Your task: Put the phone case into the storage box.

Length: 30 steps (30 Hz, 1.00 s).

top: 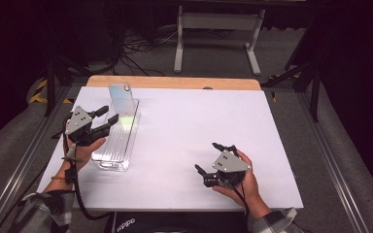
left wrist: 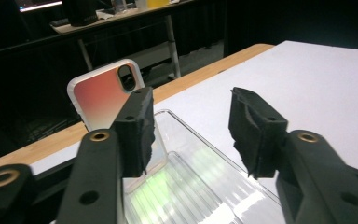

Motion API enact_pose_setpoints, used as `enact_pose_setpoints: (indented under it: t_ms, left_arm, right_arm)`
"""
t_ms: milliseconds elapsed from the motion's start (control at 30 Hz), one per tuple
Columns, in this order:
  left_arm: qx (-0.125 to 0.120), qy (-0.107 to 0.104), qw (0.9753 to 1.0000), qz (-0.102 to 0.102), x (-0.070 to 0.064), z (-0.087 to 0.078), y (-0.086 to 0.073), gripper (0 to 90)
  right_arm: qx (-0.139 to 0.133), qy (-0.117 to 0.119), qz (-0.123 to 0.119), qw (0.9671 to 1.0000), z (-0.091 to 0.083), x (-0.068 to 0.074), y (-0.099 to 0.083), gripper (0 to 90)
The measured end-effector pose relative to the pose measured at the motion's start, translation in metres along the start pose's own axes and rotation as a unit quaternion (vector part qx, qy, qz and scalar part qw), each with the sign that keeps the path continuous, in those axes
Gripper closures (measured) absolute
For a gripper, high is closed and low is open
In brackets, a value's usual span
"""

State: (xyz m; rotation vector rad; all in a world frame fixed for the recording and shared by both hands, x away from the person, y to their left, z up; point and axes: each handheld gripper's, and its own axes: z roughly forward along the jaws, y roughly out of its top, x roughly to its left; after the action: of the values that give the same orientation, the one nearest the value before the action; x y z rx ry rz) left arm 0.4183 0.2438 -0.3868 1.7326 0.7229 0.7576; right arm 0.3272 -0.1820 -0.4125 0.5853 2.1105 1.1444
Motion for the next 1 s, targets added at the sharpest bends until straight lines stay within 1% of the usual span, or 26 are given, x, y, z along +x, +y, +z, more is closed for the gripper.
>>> enact_pose_setpoints:
  t_ms: [100,200,267,367,467,500,533,600,633,667,767,833,867,900,1000]
  left_arm:
    - [-0.002,-0.003,1.0,0.004,-0.003,-0.002,0.001,46.0]
    - [-0.007,-0.009,0.9999,0.003,-0.007,-0.005,0.001,44.0]
    - [-0.008,-0.012,0.9999,0.004,-0.009,-0.006,0.002,43.3]
    - [-0.012,-0.009,0.9999,0.003,-0.011,-0.007,0.002,39.6]
    - [-0.011,-0.011,0.9999,0.002,-0.014,-0.009,0.002,36.6]
    - [-0.01,-0.012,0.9999,0.0,-0.016,-0.01,0.002,36.3]
    - [-0.01,-0.011,0.9999,0.002,-0.017,-0.011,0.002,35.8]
    - [-0.008,-0.016,0.9998,0.003,-0.018,-0.012,0.003,34.8]
    - [-0.012,-0.016,0.9998,0.004,-0.019,-0.013,0.002,34.6]
    - [-0.011,-0.02,0.9997,0.0,-0.021,-0.013,0.002,34.5]
    - [-0.007,-0.022,0.9997,0.004,-0.023,-0.014,0.002,32.6]
    - [-0.011,-0.025,0.9996,0.001,-0.025,-0.014,0.001,32.3]
    - [-0.01,-0.027,0.9996,0.004,-0.026,-0.015,0.001,31.8]
    - [-0.014,-0.03,0.9994,0.004,-0.028,-0.014,0.001,31.7]
    - [-0.016,-0.039,0.9991,0.005,-0.031,-0.015,0.001,30.3]
  right_arm:
    - [-0.004,-0.002,-0.001,1.0,-0.002,-0.003,0.0,13.8]
    - [-0.008,-0.003,0.006,0.9999,-0.004,-0.007,-0.001,13.3]
    - [-0.009,-0.005,0.007,0.9999,-0.005,-0.008,-0.001,13.0]
    - [-0.012,-0.005,0.009,0.9999,-0.006,-0.009,-0.002,12.8]
    - [-0.014,-0.005,0.01,0.9998,-0.007,-0.01,-0.002,12.3]
    - [-0.015,-0.005,0.011,0.9998,-0.007,-0.011,-0.002,12.2]
    - [-0.015,-0.004,0.01,0.9998,-0.007,-0.011,-0.002,12.2]
    - [-0.016,-0.005,0.01,0.9998,-0.007,-0.011,-0.002,12.2]
    - [-0.017,-0.005,0.011,0.9998,-0.008,-0.011,-0.002,12.1]
    - [-0.017,-0.005,0.011,0.9998,-0.008,-0.011,-0.002,11.9]
    - [-0.018,-0.004,0.012,0.9998,-0.008,-0.01,-0.001,11.6]
    - [-0.015,0.001,0.013,0.9998,-0.007,-0.009,-0.001,11.0]
    - [-0.015,0.003,0.01,0.9998,-0.007,-0.009,-0.001,10.7]
    - [-0.016,0.002,0.008,0.9998,-0.007,-0.008,-0.001,10.5]
    - [-0.017,0.002,0.012,0.9998,-0.007,-0.008,0.0,9.5]
